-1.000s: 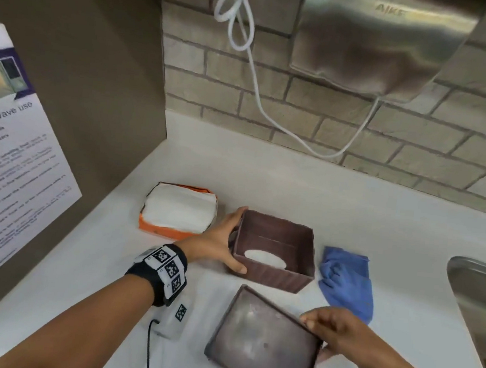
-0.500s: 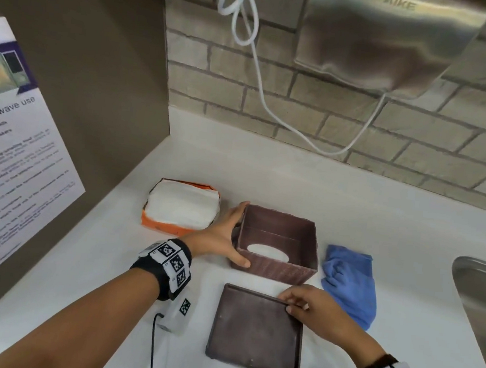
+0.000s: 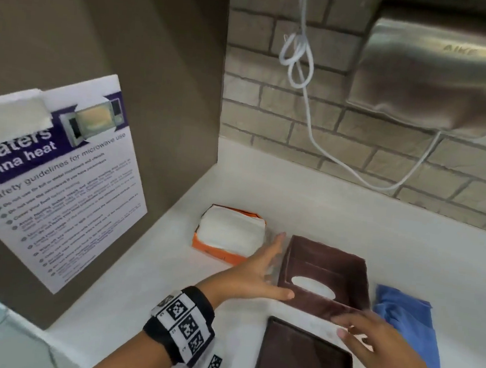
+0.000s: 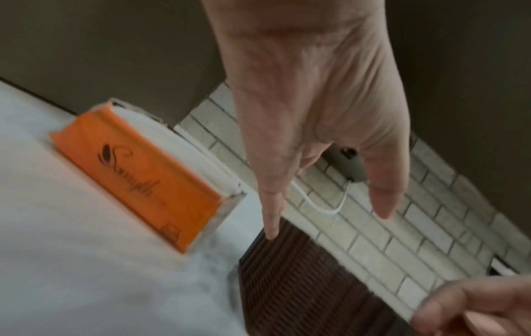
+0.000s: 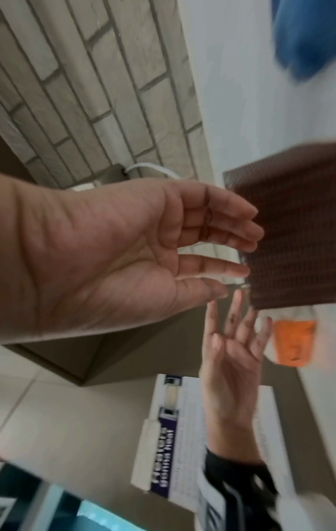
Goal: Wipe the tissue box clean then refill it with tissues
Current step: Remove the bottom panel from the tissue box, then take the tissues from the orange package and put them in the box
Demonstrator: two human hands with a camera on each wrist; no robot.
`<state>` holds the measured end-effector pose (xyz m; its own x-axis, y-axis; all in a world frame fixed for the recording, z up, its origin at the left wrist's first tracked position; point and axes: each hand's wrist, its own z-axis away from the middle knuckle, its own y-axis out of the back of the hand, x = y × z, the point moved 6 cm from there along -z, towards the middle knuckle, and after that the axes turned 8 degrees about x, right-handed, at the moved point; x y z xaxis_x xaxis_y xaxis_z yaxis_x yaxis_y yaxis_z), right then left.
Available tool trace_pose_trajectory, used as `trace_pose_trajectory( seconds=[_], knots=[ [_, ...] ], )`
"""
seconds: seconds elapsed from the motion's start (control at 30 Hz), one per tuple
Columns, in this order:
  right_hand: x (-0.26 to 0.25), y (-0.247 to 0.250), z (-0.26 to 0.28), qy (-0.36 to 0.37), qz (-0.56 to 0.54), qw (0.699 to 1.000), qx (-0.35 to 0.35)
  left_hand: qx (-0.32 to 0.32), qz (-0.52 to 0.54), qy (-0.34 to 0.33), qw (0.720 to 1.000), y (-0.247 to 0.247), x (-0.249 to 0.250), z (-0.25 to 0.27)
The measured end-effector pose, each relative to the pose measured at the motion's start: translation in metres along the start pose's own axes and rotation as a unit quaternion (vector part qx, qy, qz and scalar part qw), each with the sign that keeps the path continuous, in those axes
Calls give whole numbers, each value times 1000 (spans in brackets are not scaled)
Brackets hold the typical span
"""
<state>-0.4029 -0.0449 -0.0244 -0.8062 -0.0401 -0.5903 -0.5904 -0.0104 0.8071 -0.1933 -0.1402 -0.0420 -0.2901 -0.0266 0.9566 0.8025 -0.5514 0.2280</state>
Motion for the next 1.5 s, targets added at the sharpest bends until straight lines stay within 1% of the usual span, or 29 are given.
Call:
trace_pose_trajectory(
  seconds=[0.07, 0.13, 0.23, 0.3, 0.33, 0.4, 0.43, 0.5, 0.53, 0.57, 0.6, 0.67, 0.73, 0.83, 0.9, 0.97, 1.07, 1.13, 1.27, 1.33, 1.4, 1.5],
  knots=[
    [-29, 9, -7, 7, -47, 999, 27, 32, 13, -15, 999, 16, 6, 17],
    [-57, 8, -20, 6, -105, 994, 28, 98, 2, -28, 995, 44, 9, 26],
    [-90, -6, -52, 11, -160, 987, 28, 230, -53, -27, 971, 95, 1, 30],
    [-109, -23, -77, -1, -186, 982, 27, 288, -105, -15, 952, 119, -4, 28],
    [-118, -33, -90, -7, -194, 980, 31, 300, -134, -5, 944, 127, -7, 25],
    [-131, -56, -120, -15, -181, 982, 44, 296, -190, 26, 936, 134, -15, 15],
    [-134, -68, -133, -23, -145, 988, 40, 284, -228, 44, 930, 135, -20, 9],
    [-133, -94, -154, -48, 10, 999, 16, 262, -317, 71, 909, 134, -29, -3],
    [-130, -103, -159, -71, 90, 993, 7, 259, -355, 80, 895, 133, -32, -8],
    [-127, -109, -162, -98, 144, 985, 3, 258, -382, 91, 883, 133, -34, -11],
    [-125, -113, -163, -122, 169, 978, 8, 256, -398, 106, 875, 132, -36, -14],
    [-122, -121, -164, -163, 156, 974, 20, 248, -413, 132, 866, 131, -40, -18],
    [-114, -125, -167, -198, 100, 974, 42, 244, -411, 150, 865, 131, -42, -20],
    [-105, -125, -171, -240, -16, 969, 60, 244, -394, 162, 871, 134, -44, -23],
    [-102, -126, -172, -276, -99, 952, 81, 244, -380, 161, 878, 135, -45, -23],
    [-100, -128, -171, -306, -190, 928, 95, 247, -359, 152, 887, 135, -46, -22],
    [-96, -130, -169, -328, -277, 897, 105, 255, -330, 141, 898, 137, -50, -22],
    [-94, -131, -170, -318, -325, 886, 93, 264, -306, 137, 904, 141, -53, -21],
    [-102, -130, -168, -251, -387, 885, 64, 295, -254, 107, 915, 153, -53, -20],
    [-108, -124, -162, -209, -402, 888, 78, 315, -210, 94, 921, 159, -49, -17],
    [-111, -116, -155, -186, -409, 888, 100, 335, -162, 81, 925, 164, -44, -10],
    [-119, -95, -143, -158, -439, 876, 125, 330, -86, 55, 938, 166, -32, 1]
  ],
)
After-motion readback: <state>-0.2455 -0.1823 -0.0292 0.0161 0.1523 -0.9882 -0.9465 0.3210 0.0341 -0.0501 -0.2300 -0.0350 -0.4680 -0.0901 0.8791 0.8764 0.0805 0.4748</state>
